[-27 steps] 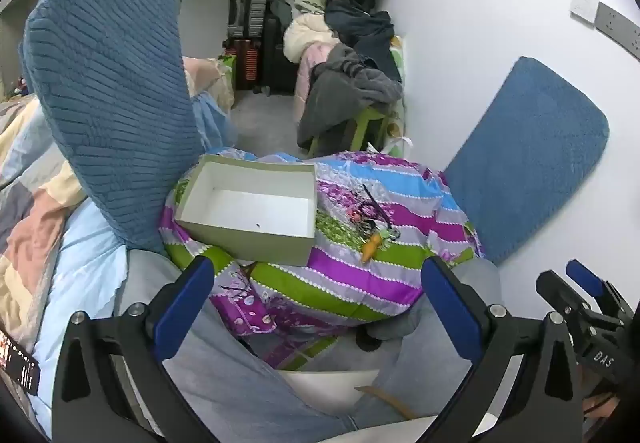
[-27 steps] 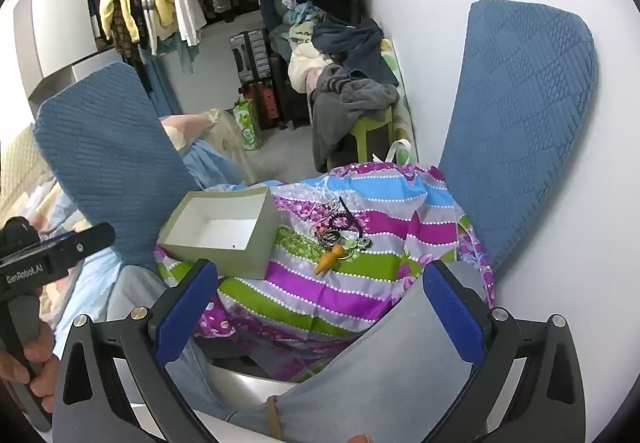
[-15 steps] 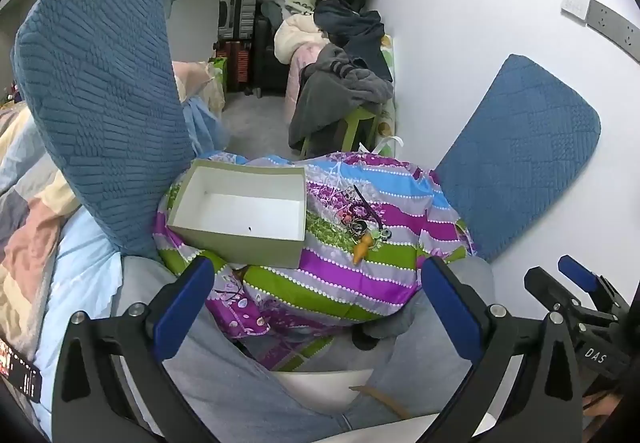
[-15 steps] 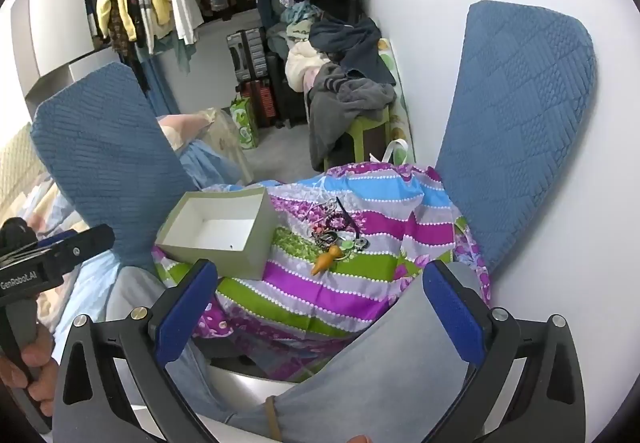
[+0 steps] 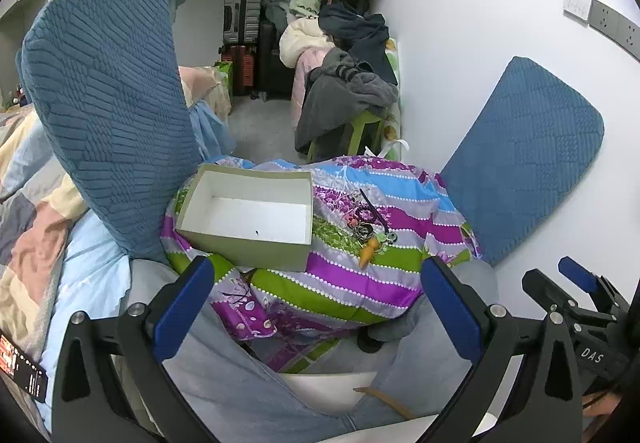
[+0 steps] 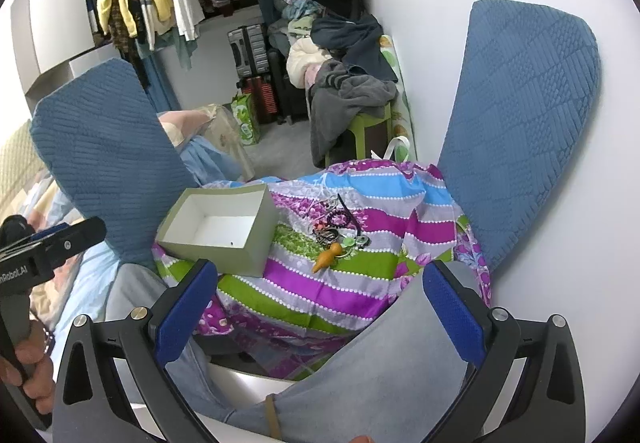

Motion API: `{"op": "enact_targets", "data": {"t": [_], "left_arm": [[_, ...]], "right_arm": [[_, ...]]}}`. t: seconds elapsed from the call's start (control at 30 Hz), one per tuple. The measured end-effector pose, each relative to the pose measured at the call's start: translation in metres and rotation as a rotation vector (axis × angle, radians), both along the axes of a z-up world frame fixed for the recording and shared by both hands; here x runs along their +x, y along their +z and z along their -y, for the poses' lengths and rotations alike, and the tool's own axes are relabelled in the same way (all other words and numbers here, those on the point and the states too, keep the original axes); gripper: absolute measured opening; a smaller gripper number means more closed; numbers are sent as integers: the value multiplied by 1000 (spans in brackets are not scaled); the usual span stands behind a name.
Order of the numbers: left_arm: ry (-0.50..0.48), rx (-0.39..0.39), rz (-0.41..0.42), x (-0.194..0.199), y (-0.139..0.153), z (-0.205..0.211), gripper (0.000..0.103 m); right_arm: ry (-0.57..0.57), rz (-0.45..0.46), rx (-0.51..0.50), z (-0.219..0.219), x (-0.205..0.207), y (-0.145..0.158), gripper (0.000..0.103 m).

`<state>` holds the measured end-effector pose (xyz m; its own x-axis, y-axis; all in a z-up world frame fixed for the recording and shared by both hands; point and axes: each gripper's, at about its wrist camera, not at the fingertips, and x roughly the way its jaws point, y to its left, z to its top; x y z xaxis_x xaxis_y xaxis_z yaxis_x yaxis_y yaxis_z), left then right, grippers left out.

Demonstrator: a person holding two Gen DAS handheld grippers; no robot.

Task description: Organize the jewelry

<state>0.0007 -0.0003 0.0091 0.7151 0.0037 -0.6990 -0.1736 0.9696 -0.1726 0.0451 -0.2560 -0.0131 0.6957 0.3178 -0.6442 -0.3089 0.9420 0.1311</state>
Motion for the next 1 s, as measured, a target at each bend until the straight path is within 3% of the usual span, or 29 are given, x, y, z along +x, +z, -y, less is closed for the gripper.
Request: {"op": "enact_targets", "data": {"t": [0.37,0.53,1.0], "left_arm": [[35,25,-4,7,-11,-1,102],[19,-11,-16,13,-18,-1,103],[51,33,-21,15,-26,0,103]], "right_arm": [[-7,-8,-15,-4,5,-13,103],[-4,-25,-18,-4,9,-19,103],[-26,-9,-19,-4,14,-29,103]]}}
